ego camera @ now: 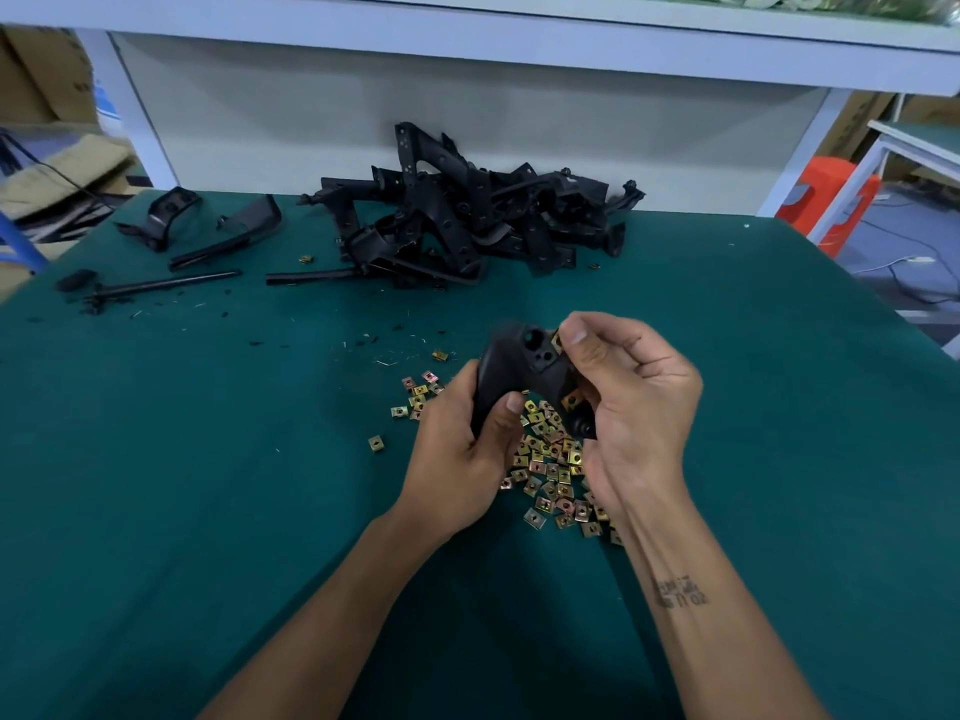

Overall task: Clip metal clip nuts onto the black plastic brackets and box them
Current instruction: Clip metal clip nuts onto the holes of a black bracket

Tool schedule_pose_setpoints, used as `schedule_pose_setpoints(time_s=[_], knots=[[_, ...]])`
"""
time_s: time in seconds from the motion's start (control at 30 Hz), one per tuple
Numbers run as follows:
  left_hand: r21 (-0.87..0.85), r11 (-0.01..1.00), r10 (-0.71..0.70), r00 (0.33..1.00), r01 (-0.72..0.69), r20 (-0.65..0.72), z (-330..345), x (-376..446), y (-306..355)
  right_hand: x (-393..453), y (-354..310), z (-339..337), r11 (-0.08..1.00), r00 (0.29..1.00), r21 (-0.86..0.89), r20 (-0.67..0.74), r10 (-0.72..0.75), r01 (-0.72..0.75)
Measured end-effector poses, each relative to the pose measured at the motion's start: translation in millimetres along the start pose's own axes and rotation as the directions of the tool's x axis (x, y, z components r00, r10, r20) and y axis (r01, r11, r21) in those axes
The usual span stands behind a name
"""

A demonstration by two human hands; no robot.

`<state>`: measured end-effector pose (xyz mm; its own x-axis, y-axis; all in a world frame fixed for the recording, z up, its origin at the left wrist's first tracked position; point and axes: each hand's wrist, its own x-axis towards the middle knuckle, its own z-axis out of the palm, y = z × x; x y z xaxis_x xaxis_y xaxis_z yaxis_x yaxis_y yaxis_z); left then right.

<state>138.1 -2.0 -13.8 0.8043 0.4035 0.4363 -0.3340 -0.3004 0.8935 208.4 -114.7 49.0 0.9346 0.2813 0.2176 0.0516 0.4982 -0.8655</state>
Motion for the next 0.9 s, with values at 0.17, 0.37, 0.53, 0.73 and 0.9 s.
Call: schedule_pose_setpoints(time_s=[0.17,0.37,0.53,0.73,0.9], knots=[[-0.023,0.999,-0.022,1.0,0.022,-0.005,1,1,-1,-1,-3,2,0.997,0.998,-0.059,-0.026,-0.049,0.048],[-0.028,0.999,-0.02,1.0,0.02,-0.015,1,1,-3,-4,-5,7,1.0,0.999,0.03,-0.033,-0.008,0.009],[-0.047,0.999,-0.024,0.999,0.022,-0.032,1,0,-3,-6,-3,9,0.998,0.999,0.063,-0.035,0.011,-0.009],[-0.056,0.998,-0.04,0.998,0.037,-0.039,2,1,-3,-8,2,12,0.996,0.996,0.078,-0.072,-0.047,0.052],[-0.062,0.998,-0.035,0.999,0.032,-0.042,1,1,-4,-7,1,12,0.996,0.999,0.09,-0.044,-0.022,0.026]])
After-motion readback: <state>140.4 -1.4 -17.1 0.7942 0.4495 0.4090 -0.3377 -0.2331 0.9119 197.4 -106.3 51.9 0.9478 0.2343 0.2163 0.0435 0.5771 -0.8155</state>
